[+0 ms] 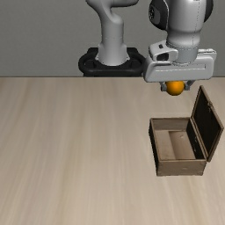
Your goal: Pick up the orange and put it in the box
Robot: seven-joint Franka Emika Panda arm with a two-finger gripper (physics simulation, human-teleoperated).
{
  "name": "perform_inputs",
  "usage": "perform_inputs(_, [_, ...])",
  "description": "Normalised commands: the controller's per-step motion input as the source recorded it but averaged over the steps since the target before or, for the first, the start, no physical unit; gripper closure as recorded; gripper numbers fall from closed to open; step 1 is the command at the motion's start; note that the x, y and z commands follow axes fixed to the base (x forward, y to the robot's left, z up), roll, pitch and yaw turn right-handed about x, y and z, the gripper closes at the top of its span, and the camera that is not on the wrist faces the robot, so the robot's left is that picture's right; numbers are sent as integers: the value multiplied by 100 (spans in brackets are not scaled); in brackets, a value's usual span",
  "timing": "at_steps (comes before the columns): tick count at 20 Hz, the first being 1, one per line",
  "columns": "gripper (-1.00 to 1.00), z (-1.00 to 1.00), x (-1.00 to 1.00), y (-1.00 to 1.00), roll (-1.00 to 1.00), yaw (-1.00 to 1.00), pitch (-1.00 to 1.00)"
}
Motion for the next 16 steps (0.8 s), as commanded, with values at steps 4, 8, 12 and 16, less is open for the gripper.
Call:
perform_inputs(4, [-100, 0, 75, 0, 0, 0, 0])
perform_inputs(8, [-100, 0, 0, 0, 0, 0, 0])
perform_inputs(12, [-100, 0, 0, 0, 0, 0, 0])
perform_inputs(16, [-100, 0, 0, 0, 0, 0, 0])
